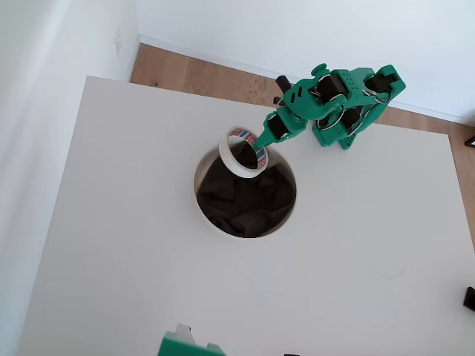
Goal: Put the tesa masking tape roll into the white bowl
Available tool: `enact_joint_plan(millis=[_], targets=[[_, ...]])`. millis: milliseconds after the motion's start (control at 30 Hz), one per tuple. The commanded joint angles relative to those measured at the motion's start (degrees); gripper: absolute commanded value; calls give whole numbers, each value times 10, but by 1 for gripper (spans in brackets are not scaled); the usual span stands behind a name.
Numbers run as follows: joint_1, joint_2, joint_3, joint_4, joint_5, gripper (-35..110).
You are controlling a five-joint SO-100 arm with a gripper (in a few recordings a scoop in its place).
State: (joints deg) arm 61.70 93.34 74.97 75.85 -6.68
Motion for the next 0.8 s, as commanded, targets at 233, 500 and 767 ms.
enact_joint_plan(millis=[233,500,767], targets=[[-46,-48,7,-89,11,-8],[-45,-122,5,-123,6,-8],[-33,-112,4,-124,27,3]])
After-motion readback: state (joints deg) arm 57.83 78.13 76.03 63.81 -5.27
